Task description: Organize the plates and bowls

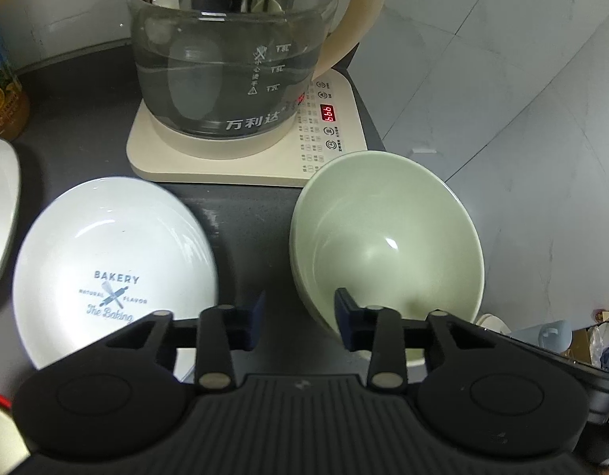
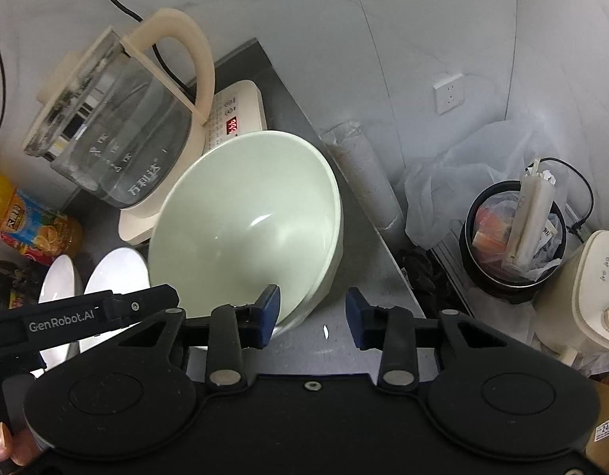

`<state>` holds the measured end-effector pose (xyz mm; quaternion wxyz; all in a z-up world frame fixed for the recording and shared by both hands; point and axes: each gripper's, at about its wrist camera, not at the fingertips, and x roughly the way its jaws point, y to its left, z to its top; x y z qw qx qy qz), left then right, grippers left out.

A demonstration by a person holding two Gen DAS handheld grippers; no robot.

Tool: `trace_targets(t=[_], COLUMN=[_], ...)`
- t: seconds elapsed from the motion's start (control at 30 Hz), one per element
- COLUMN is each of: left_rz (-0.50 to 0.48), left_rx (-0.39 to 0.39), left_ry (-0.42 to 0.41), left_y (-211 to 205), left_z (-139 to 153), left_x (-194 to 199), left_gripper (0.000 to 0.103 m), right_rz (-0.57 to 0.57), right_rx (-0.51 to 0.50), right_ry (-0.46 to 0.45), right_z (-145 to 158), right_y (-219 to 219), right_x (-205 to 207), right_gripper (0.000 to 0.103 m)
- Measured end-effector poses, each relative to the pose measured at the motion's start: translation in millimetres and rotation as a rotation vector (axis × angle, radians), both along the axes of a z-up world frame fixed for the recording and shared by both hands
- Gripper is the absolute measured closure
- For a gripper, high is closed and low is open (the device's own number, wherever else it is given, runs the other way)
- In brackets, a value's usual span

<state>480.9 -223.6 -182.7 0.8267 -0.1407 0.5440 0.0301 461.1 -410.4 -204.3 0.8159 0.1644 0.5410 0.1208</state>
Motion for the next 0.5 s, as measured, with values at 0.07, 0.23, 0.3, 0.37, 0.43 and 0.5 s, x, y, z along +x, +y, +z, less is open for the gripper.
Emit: trace_targets(t=[0.07, 0.23, 0.3, 0.37, 0.43, 0.5], left_rz=[0.011, 0.019, 0.022, 0.02, 0.019, 0.013], left_rx=[0.001, -0.032, -0.028, -0.023, -0.017, -0.025], left_ry=[0.012, 0.028, 0.022, 0.025, 0.018, 0.013], left_y=[-0.1, -3.7, -5.4, -6.5, -6.0, -4.4], left_z=[-5.1, -17.8, -18.3, -17.1, -14.6, -11.7], left_x=[4.3, 11.4, 11.3, 10.8, 8.6, 5.5], left_gripper=[0.078, 0.088, 0.089, 0.089, 0.089, 0.089], right_rz=[-0.006, -0.006, 0.003, 0.004, 0.011, 0.017], right_rx=[-0.003, -0.016, -0.01, -0.035, -0.052, -0.051], right_ry=[0.011, 0.033, 0.034, 0.035, 0.03, 0.025], right_z=[-3.6, -11.8, -14.6, -13.2, -11.2, -9.3], right_y=[0.9, 7.4, 9.6, 14.4, 18.0, 18.5], right_x=[3.0, 9.4, 10.8, 11.6, 10.5, 7.3], right_gripper=[0.068, 0.068, 0.076, 0.079, 0.079, 0.08])
